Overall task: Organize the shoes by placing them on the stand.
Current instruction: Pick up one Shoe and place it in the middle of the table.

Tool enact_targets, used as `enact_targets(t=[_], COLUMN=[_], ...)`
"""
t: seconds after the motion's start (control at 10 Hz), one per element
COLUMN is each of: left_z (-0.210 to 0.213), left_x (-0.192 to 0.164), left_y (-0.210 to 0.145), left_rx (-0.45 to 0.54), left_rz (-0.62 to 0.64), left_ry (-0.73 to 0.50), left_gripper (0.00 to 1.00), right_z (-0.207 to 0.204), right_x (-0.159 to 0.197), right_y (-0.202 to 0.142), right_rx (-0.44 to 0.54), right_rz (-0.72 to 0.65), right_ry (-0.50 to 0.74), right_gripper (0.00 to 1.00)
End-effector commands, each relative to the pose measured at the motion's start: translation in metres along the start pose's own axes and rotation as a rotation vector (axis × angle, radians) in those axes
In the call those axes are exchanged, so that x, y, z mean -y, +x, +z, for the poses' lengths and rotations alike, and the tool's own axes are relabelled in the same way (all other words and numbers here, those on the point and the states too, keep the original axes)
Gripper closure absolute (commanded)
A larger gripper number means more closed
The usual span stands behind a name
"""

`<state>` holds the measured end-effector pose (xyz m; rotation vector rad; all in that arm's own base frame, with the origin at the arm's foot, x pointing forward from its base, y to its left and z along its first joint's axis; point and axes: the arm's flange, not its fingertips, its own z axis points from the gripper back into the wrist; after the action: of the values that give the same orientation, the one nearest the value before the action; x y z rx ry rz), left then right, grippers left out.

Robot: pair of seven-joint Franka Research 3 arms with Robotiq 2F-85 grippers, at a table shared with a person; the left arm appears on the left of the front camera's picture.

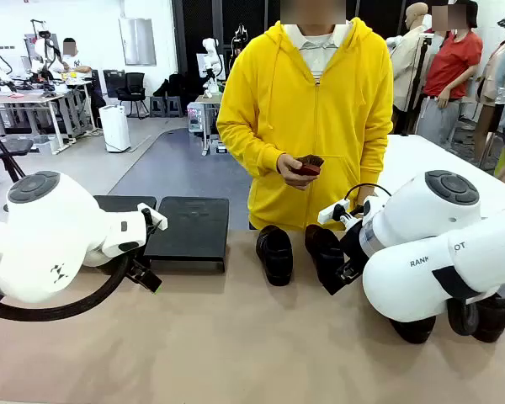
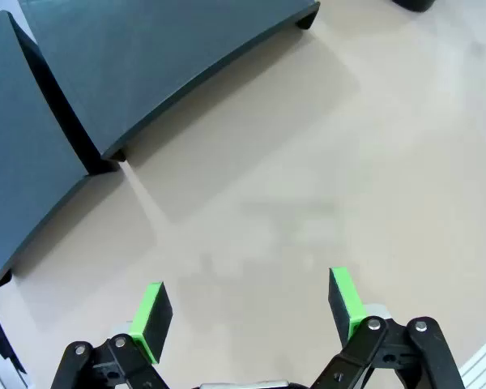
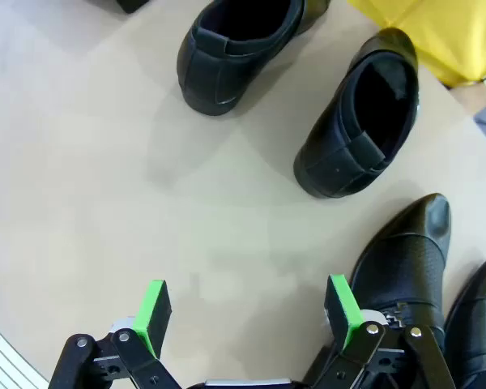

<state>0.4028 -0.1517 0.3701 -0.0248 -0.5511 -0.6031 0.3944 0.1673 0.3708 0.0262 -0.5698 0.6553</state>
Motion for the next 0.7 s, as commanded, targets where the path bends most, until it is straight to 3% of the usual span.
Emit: enact_targets(t=[0.0, 0.6], left_z=[0.0003, 0.0003], left_x=[0.0000, 0.0000], left_y=[0.0001, 0.0001], left_rx=[0.001, 0.001], left_rz=[0.000, 0.000], left_ry=[0.000, 0.000], left_gripper=[0.00, 0.00], right_z=[0.0000, 0.0000], right_x=[0.0000, 0.0000], right_y=[0.0000, 0.0000], right_rx=[0.000, 0.000], right_rz=[0.000, 0.000], right_ry=[0.000, 0.000], right_gripper=[0.00, 0.00])
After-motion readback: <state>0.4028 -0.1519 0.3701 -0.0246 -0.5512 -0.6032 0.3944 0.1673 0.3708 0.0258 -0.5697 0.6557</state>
